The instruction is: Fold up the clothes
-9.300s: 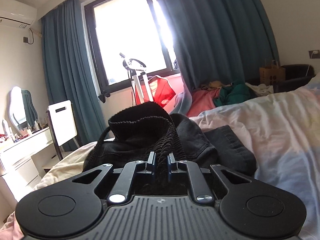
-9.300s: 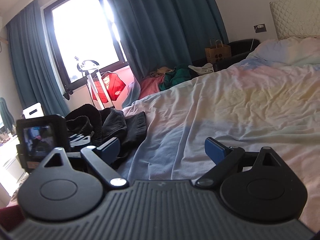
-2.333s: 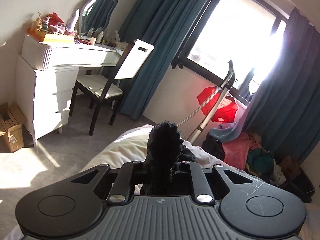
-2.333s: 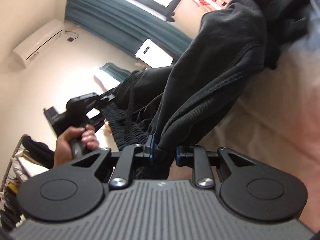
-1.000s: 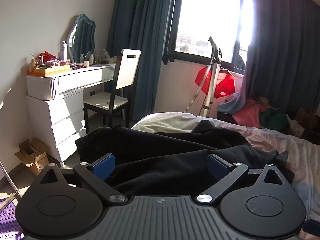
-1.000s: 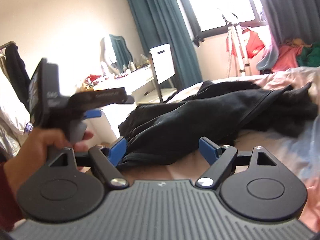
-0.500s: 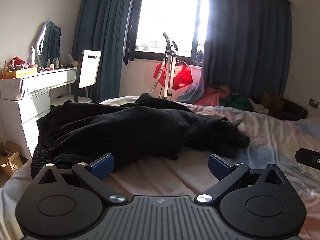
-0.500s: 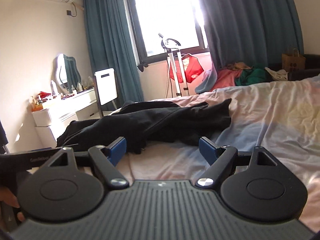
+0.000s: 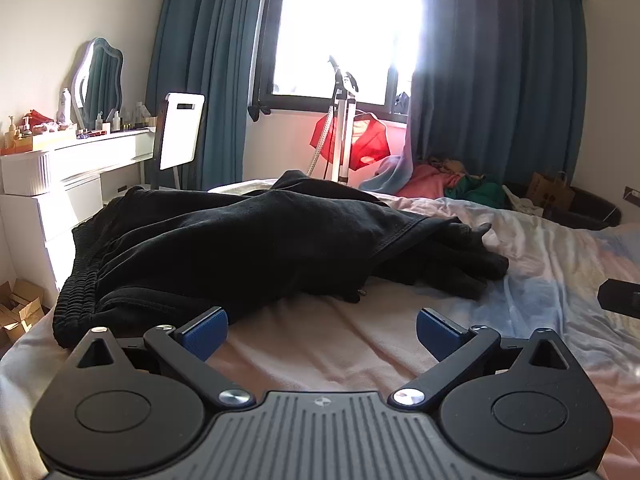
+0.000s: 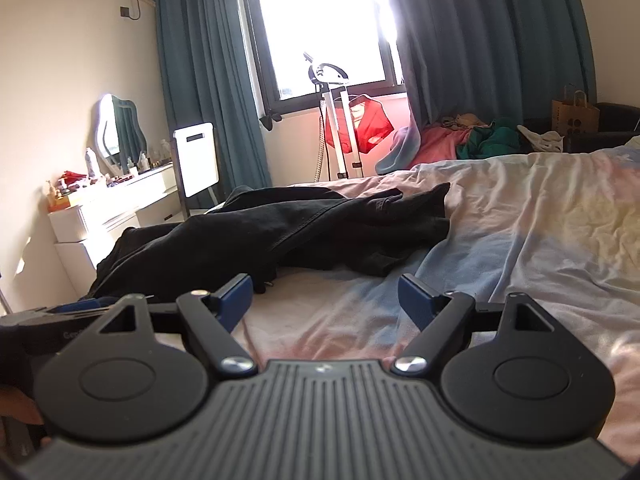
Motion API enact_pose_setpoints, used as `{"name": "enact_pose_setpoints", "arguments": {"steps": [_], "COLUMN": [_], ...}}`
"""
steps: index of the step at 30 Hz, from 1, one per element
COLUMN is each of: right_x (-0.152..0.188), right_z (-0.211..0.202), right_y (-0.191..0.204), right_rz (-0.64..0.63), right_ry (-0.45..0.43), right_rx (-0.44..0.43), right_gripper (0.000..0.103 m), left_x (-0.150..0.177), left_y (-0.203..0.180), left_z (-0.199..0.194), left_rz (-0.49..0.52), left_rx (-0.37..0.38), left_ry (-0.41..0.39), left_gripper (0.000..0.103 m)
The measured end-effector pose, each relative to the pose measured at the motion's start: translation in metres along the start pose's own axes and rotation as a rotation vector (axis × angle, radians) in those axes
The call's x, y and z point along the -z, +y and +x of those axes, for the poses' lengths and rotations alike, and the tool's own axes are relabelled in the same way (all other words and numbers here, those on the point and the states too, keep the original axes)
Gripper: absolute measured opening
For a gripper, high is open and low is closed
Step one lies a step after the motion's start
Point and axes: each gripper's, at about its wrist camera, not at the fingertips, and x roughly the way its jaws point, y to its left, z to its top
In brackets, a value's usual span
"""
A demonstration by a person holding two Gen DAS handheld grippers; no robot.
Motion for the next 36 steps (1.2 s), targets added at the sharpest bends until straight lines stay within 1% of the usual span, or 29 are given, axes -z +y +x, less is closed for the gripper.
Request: {"name": "enact_pose_setpoints", "arguments": {"steps": [7,8,14,17,21,24,26,31,34,35,36], "right_x": [-0.003,-0.003,-0.006,-0.008,-0.008,-0.005,-0.001,0.009,0.015,0.017,0.019], "right_z": [-0.003,-0.004,-0.005,-0.004,0.0,0.014,0.027,0.058,0.076,0.082,0.088], "right_y": [-0.01,-0.012,-0.021,-0.028,-0.044,-0.057,-0.067,-0.091,-0.098,-0.1,-0.101], "right_rz": [0.046,0.053,0.086,0.096,0.13,0.169,0.215,0.321,0.339,0.34,0.341], "right_ry": [0.006,0.006,0.015,0.02,0.022,0.036,0.049,0.087,0.106,0.114,0.123], "right_rx": [0.026,0.029,0.041,0.07,0.103,0.135,0.167,0.222,0.251,0.259,0.261], "right_gripper": [0.082,0.082,0.082,0.082,0.082,0.082,0.082,0.082,0.082,0.082,0.082], "left_x": [0.006,0.005,-0.003,-0.007,-0.013,-0.019,-0.027,-0.041,-0.046,-0.046,-0.047], "left_y": [-0.002,-0.003,-0.018,-0.025,-0.035,-0.046,-0.062,-0.104,-0.132,-0.142,-0.147], "left_z": [0.008,0.014,0.073,0.103,0.142,0.175,0.205,0.256,0.275,0.282,0.284], "left_rz": [0.01,0.02,0.11,0.155,0.214,0.268,0.329,0.459,0.568,0.618,0.639], "left_rx": [-0.023,-0.027,-0.043,-0.051,-0.061,-0.074,-0.097,-0.149,-0.175,-0.182,-0.174], "left_ry": [0.025,0.03,0.07,0.09,0.117,0.13,0.114,0.037,-0.051,-0.079,-0.087], "left_gripper": [0.102,0.102,0.1,0.095,0.094,0.093,0.092,0.092,0.09,0.089,0.083]}}
